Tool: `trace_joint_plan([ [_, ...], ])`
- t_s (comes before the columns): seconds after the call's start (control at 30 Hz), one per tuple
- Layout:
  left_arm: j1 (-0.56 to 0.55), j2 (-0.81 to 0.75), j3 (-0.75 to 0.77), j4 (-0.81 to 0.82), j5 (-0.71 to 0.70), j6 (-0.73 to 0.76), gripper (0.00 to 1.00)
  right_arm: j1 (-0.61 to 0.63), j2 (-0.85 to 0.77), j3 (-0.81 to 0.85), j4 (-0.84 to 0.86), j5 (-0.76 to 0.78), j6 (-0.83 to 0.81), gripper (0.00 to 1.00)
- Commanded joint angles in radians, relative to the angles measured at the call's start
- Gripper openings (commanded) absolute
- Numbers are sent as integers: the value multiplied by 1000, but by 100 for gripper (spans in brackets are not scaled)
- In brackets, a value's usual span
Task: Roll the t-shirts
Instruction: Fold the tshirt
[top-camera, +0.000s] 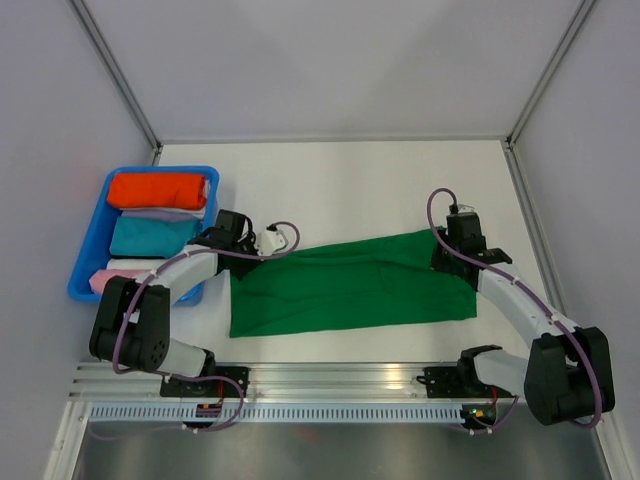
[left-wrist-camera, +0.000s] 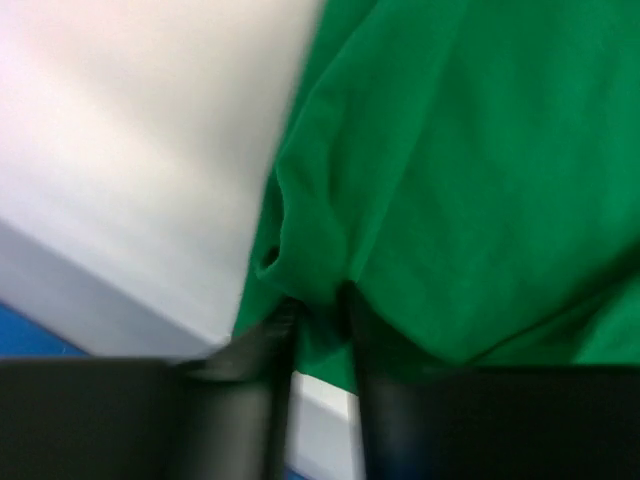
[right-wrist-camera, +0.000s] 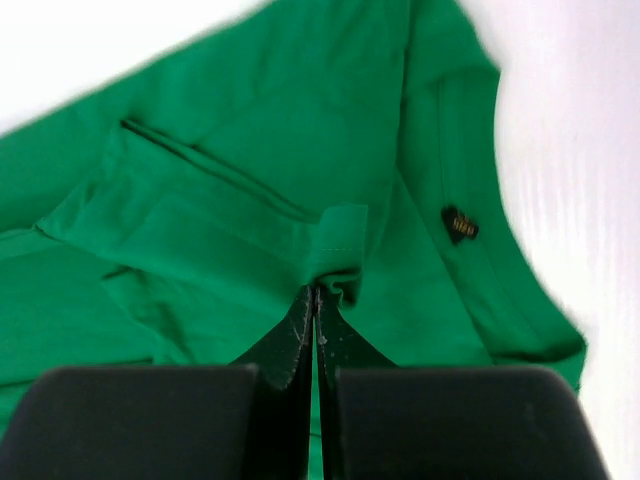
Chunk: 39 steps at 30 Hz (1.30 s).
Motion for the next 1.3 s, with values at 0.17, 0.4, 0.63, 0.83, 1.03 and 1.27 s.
trace_joint_plan([
  [0.17, -20, -114, 79, -282, 58, 169, 54, -1, 6, -48, 32, -26, 41, 0],
  [0.4, -23, -76, 253, -380, 205, 75, 49, -2, 16, -66, 38, -35, 41, 0],
  [0.63, -101, 133, 296, -271, -5, -67, 34, -2, 1, -57, 17, -32, 36, 0],
  [0.83, -102, 35, 180, -266, -33, -11, 41, -2, -42, -43, -11, -15, 18, 0],
  [1.03, -104, 102, 256, -336, -140, -136, 52, -2, -54, -40, -19, -15, 21, 0],
  [1.27, -105, 156, 236, -334, -103, -337, 54, -2, -77, -39, -25, -10, 29, 0],
])
